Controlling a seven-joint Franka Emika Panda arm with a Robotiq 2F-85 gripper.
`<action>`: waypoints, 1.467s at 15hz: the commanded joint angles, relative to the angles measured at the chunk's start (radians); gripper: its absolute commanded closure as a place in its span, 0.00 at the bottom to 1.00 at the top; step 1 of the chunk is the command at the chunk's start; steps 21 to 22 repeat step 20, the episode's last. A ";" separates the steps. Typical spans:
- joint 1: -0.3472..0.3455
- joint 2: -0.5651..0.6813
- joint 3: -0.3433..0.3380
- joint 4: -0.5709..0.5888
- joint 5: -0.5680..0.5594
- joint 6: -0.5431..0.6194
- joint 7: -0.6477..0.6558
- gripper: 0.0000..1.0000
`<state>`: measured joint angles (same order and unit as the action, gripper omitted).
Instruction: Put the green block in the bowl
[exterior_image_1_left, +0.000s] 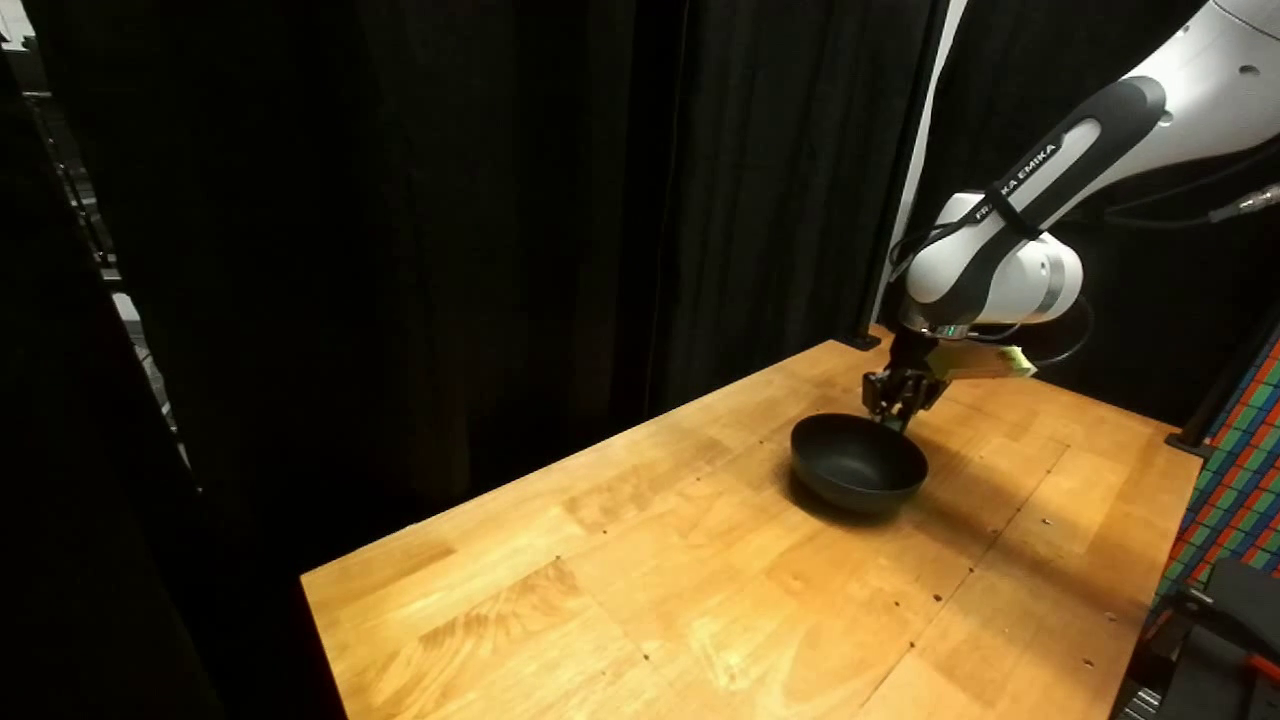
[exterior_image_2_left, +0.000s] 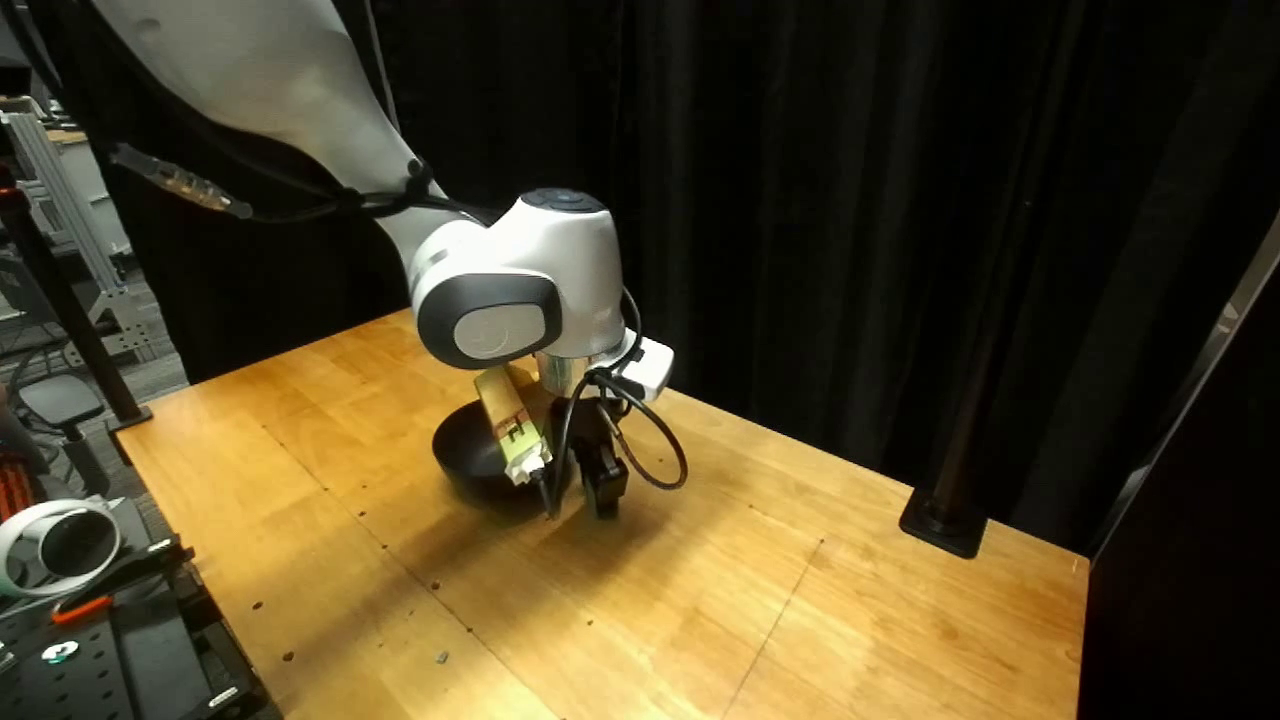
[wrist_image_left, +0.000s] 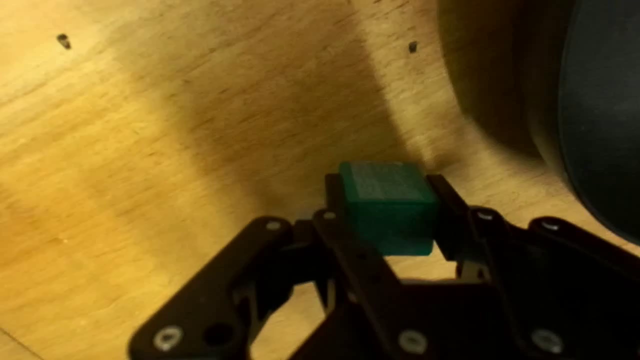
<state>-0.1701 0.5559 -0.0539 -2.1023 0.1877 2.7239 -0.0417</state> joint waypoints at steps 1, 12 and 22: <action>-0.003 -0.088 -0.023 -0.012 -0.021 -0.034 0.026 0.83; -0.006 -0.275 0.047 -0.041 0.140 -0.542 -0.082 0.33; -0.008 -0.376 -0.012 -0.140 0.107 -0.646 -0.050 0.00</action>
